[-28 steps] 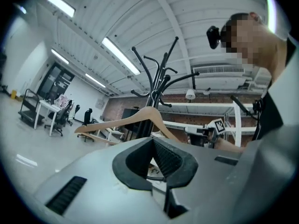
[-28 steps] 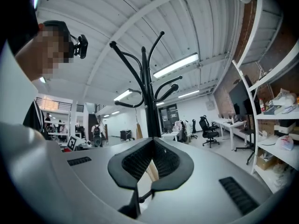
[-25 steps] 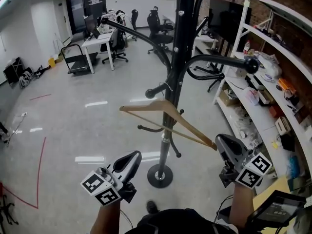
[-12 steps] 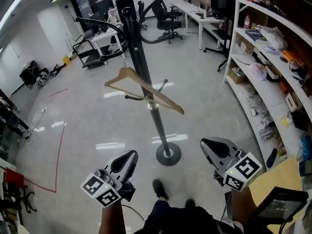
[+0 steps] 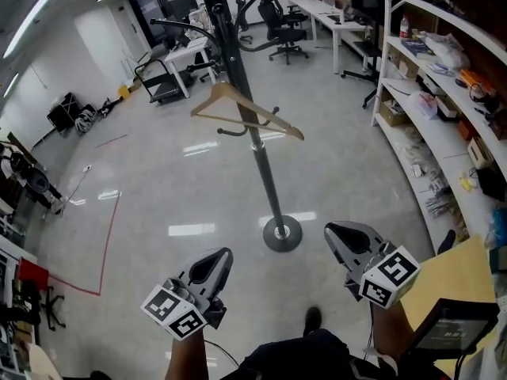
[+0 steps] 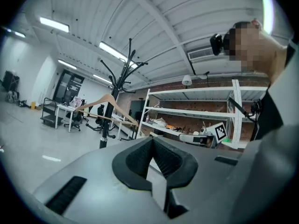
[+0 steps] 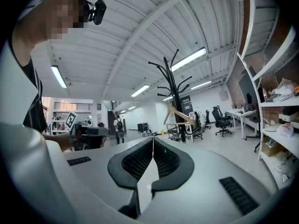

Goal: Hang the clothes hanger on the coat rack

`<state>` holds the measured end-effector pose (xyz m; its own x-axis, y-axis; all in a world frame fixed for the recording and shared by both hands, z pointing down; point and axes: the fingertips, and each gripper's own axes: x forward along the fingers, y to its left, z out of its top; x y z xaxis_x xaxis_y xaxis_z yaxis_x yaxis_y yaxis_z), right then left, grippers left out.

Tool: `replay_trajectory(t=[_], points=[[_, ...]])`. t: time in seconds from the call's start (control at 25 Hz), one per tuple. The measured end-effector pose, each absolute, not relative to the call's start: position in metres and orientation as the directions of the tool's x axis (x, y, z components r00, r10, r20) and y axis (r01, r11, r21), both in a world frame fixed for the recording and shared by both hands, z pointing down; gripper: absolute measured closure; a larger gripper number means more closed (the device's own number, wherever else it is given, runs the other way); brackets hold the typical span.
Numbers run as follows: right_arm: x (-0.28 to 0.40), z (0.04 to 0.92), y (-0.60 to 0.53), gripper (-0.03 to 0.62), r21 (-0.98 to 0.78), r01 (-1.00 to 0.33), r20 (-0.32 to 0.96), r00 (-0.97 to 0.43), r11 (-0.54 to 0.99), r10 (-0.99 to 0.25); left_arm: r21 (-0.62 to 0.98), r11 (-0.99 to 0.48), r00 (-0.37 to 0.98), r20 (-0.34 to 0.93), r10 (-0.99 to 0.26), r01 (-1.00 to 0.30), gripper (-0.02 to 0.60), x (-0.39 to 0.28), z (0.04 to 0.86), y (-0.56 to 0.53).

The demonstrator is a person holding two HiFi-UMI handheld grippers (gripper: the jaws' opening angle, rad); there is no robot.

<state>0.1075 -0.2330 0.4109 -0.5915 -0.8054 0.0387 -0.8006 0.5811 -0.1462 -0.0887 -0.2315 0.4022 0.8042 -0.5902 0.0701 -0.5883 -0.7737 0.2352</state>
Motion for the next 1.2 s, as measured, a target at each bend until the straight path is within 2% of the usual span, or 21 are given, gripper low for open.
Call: replay_trajectory(t=[0.24, 0.6, 0.76, 0.92, 1.2], points=[[0.071, 0.402, -0.173, 0.586, -0.086, -0.817, 0.026, -0.574, 0.57, -0.818, 0.232, -0.776, 0.806, 0.066, -0.588, -0.586, 0.581, -0.126, 0.42, -0.176], [0.025, 0.413, -0.076, 0.586, -0.101, -0.851, 0.101, -0.525, 0.516, -0.845, 0.291, -0.795, 0.842, 0.086, -0.533, -0.533, 0.581, -0.162, 0.449, -0.078], [0.021, 0.409, -0.039, 0.586, -0.093, -0.851, 0.121, -0.525, 0.517, -0.842, 0.279, -0.801, 0.844, 0.076, -0.531, -0.529, 0.583, -0.161, 0.439, -0.044], [0.023, 0.404, -0.007, 0.586, -0.076, -0.842, 0.115, -0.539, 0.534, -0.834, 0.155, -0.825, 0.839, 0.093, -0.536, -0.544, 0.583, -0.155, 0.42, -0.004], [0.042, 0.405, 0.081, 0.585, -0.083, -0.809, 0.079, -0.587, 0.581, -0.806, 0.158, -0.809, 0.824, 0.102, -0.557, -0.566, 0.581, -0.125, 0.415, 0.075]])
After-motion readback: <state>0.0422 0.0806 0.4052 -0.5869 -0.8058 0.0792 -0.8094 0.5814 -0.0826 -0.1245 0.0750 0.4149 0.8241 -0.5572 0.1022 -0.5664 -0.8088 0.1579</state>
